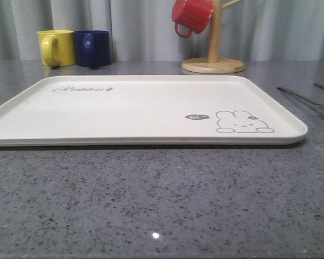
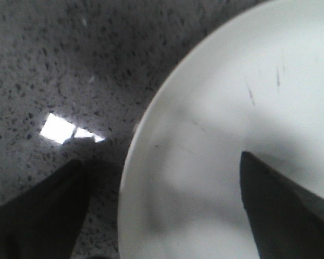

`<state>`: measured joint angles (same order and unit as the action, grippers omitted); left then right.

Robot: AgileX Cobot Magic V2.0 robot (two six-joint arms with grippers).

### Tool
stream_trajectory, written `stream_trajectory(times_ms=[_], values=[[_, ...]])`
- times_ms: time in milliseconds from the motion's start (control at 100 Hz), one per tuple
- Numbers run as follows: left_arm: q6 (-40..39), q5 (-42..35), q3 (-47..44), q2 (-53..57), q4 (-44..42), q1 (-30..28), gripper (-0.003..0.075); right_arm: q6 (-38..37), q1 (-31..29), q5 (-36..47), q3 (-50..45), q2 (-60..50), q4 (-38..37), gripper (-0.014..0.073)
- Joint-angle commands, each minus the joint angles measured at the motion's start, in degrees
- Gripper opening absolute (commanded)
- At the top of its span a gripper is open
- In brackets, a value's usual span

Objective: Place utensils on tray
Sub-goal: 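Lift the white plate with the left gripper and set it on the tray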

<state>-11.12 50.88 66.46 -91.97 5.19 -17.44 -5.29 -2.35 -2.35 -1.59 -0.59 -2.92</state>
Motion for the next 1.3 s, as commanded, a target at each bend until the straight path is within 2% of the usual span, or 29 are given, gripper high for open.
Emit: stream_trajectory(times_ms=[0, 110, 330, 690, 880, 1070, 1290], values=[[-0.30, -1.18, 1.58, 0.75, 1.00, -0.06, 0.0526, 0.50, -0.23, 4.38, 0.00, -1.10, -0.82, -0.0074], [-0.30, -1.18, 1.58, 0.39, 2.02, -0.06, 0.0409, 0.50, -0.23, 4.38, 0.00, -1.10, -0.82, -0.0074], [-0.30, -0.79, 1.58, 0.39, 2.11, -0.06, -0.0022, 0.50, -0.23, 4.38, 0.00, -1.10, -0.82, -0.0074], [-0.30, -0.80, 4.06, 3.19, 2.11, -0.06, -0.0019, 0.50, -0.23, 4.38, 0.00, -1.10, -0.82, -0.0074], [4.28, -2.03, 8.13, 9.06, 7.80, 1.34, -0.0019, 0.50, -0.23, 4.38, 0.00, -1.10, -0.82, -0.0074], [6.85, -2.00, 10.88, 12.65, 10.21, 7.50, -0.0019, 0.50, -0.23, 4.38, 0.00, -1.10, -0.82, -0.0074], [7.21, -3.06, 11.19, 11.95, 10.21, 18.89, -0.0019, 0.50, -0.23, 4.38, 0.00, -1.10, -0.82, -0.0074]])
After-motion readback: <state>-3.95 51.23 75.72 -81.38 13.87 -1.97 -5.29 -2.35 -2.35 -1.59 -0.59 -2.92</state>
